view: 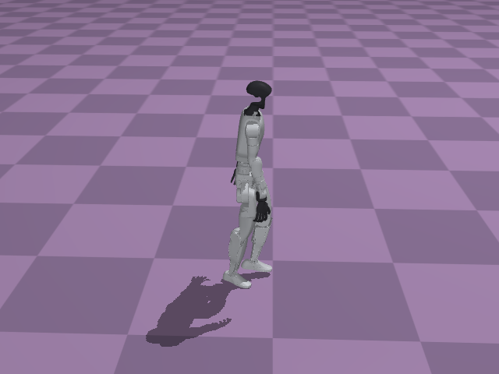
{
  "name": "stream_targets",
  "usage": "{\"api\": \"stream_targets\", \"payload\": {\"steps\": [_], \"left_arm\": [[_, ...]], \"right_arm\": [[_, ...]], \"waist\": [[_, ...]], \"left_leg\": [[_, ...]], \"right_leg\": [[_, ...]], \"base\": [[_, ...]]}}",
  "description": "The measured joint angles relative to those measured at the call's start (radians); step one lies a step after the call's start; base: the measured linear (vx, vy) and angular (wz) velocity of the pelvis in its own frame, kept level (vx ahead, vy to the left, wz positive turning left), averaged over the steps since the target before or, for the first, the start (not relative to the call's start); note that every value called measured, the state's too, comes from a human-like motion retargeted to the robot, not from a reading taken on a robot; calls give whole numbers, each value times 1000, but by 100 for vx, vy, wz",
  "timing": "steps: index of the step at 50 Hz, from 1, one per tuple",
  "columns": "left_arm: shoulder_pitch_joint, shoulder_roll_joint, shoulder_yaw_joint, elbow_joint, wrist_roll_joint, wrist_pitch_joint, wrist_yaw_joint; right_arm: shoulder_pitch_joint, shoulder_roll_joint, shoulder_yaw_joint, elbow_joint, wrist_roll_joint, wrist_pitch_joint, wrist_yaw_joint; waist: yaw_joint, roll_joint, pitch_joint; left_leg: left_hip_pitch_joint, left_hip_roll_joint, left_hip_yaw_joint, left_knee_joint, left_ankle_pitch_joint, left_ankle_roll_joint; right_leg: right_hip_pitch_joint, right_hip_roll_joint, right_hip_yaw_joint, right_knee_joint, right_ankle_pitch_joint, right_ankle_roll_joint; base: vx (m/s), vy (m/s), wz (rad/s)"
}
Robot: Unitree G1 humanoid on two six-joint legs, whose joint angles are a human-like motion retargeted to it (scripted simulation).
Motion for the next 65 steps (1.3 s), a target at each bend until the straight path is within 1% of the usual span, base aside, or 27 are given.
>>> {"api": "stream_targets", "payload": {"steps": [3, 5, 7, 8, 9, 13, 15, 18, 20, 22, 24, 28, 31, 33, 35, 38, 40, 41, 43, 45, 47, 50, 53, 55, 60, 63, 65], "left_arm": [[8, -5, 31, -1, 0, 8, -69], [13, -11, 46, -9, 10, 23, -123], [20, -12, 43, -12, 21, 33, -168], [20, -11, 38, -10, 25, 40, -188], [15, -9, 37, -7, 31, 54, -206], [-13, -10, 27, -11, 44, 93, -213], [-34, -15, 13, -32, 31, 80, -189], [-69, -16, -5, -78, 0, 59, -160], [-94, -9, -20, -109, -10, 45, -149], [-128, 13, -53, -126, -12, 33, -151], [-164, 38, -89, -141, 1, 31, -157], [-224, 72, -125, -181, 42, 39, -164], [-260, 91, -138, -216, 52, 42, -181], [-276, 96, -147, -231, 50, 45, -198], [-284, 94, -161, -238, 49, 54, -223], [-267, 81, -162, -250, 73, 57, -248], [-235, 71, -170, -255, 81, 22, -228], [-215, 65, -172, -248, 75, -28, -166], [-176, 47, -169, -222, 49, -134, 2], [-137, 24, -131, -190, 31, -218, 160], [-105, 0, -77, -170, 21, -253, 206], [-76, -12, -1, -137, -8, -225, 132], [-57, -5, 39, -89, -30, -180, 70], [-46, -6, 60, -60, -35, -149, 54], [-50, 5, 58, -12, 32, -35, -63], [-44, 2, 35, -10, 138, 12, -145], [-35, -1, 21, -7, 192, 24, -193]], "right_arm": [[-21, -32, 64, -108, -115, -47, -173], [-16, -45, 88, -165, -171, -73, -205], [4, -50, 98, -194, -191, -93, -163], [16, -50, 95, -199, -197, -101, -131], [27, -44, 87, -194, -204, -108, -96], [78, 1, 41, -85, -181, -100, -19], [85, 18, 6, 22, -139, -103, -29], [90, 21, -12, 174, -51, -119, -99], [100, 19, -27, 248, -2, -121, -126], [119, 15, -56, 293, 27, -117, -112], [144, 10, -87, 322, 48, -110, -89], [194, -3, -119, 356, 84, -104, -71], [214, -8, -141, 376, 99, -98, -53], [229, -9, -149, 379, 115, -87, -32], [247, -11, -155, 379, 132, -78, -8], [262, -9, -165, 379, 147, -62, 9], [256, -7, -174, 379, 154, -54, 21], [242, -9, -176, 379, 155, -51, 34], [205, -16, -173, 379, 154, -50, 68], [157, -20, -162, 379, 149, -57, 108], [109, -22, -149, 360, 142, -68, 145], [29, -16, -124, 319, 145, -74, 170], [-48, -1, -118, 272, 139, -86, 139], [-88, 3, -107, 237, 139, -103, 125], [-181, 21, -57, 173, 132, -141, 152], [-215, 39, -28, 167, 109, -154, 169], [-224, 57, -8, 173, 86, -157, 178]], "waist": [[17, 24, 6], [25, 40, 7], [31, 35, -4], [28, 25, -15], [28, 18, -21], [38, 10, -45], [56, 19, -52], [35, 64, -33], [14, 84, -21], [-22, 89, -14], [-56, 83, -10], [-74, 45, -3], [-86, 0, 14], [-101, -23, 25], [-116, -28, 26], [-105, -26, 8], [-66, -32, 7], [-54, -34, 10], [-56, -42, 3], [-60, -51, -3], [-57, -68, -6], [-33, -76, 1], [8, -73, 12], [25, -75, 14], [91, -56, 39], [110, -40, 49], [109, -47, 47]], "left_leg": [[20, -16, -123, -212, 16, -100], [41, -15, -173, -305, 41, -143], [58, -18, -149, -314, 122, -88], [58, -29, -110, -293, 87, -43], [52, -33, -101, -269, 63, -22], [72, -17, -95, -223, -1, 18], [108, 6, -82, -248, -21, 34], [179, 66, -107, -288, -35, 26], [216, 99, -100, -313, -38, 19], [241, 109, -112, -337, -39, 14], [263, 104, -121, -362, -38, 16], [297, 75, -100, -391, -50, 29], [318, 35, -80, -387, -68, 52], [334, 14, -77, -374, -84, 67], [352, 8, -86, -363, -101, 79], [379, 10, -96, -343, -134, 93], [403, 10, -78, -312, -155, 94], [400, 8, -64, -277, -144, 94], [369, -13, -27, -202, -78, 94], [301, -16, 9, -72, -22, 31], [201, 2, 65, 112, -76, 57], [55, 44, 108, 334, -202, 94], [-84, 77, 129, 436, -302, 94], [-170, 47, 137, 414, -328, 94], [-323, 34, 99, 311, -415, 23], [-347, 9, 16, 243, -412, -12], [-342, -31, -33, 253, -438, 19]], "right_leg": [[42, 45, 14, -26, -19, 18], [84, 71, 12, -47, -32, 40], [115, 67, 12, -50, -46, 62], [123, 55, 7, -46, -51, 74], [134, 46, -1, -41, -55, 86], [146, 7, -47, 44, -50, 133], [116, -10, -29, 144, 12, 148], [16, 0, 39, 394, 117, 103], [-74, 9, 63, 568, 81, 99], [-147, 15, 49, 648, 45, 130], [-228, 37, 53, 677, 3, 139], [-335, 57, 60, 546, -112, 99], [-379, 78, 139, 392, -189, 62], [-379, 76, 176, 313, -203, 55], [-362, 69, 154, 275, -189, 6], [-306, 77, 106, 252, -257, -38], [-270, 99, 155, 227, -268, -44], [-251, 91, 145, 214, -271, -39], [-227, 54, 132, 189, -274, -20], [-204, 27, 125, 161, -276, -10], [-187, 3, 135, 136, -280, 4], [-165, 11, 172, 103, -292, -8], [-157, 29, 217, 86, -308, -24], [-167, 8, 220, 89, -318, -13], [-163, 32, 241, 85, -345, -7], [-137, 48, 235, 83, -357, -3], [-114, 34, 217, 81, -356, 4]], "base": [[31, 14, 3], [40, 16, -3], [53, 21, -4], [50, 19, 1], [47, 18, -6], [48, 16, -30], [35, 11, -57], [36, 14, -38], [30, 8, -19], [21, 2, 24], [23, -1, 47], [32, -3, -3], [26, -6, 5], [27, -6, 49], [37, -8, 68], [45, -14, 26], [42, -16, -25], [40, -7, -10], [37, 8, 35], [29, 8, 40], [22, 2, 35], [18, -5, 1], [15, -2, -17], [7, 12, 7], [18, 6, -26], [29, 7, -25], [43, 9, -13]]}}
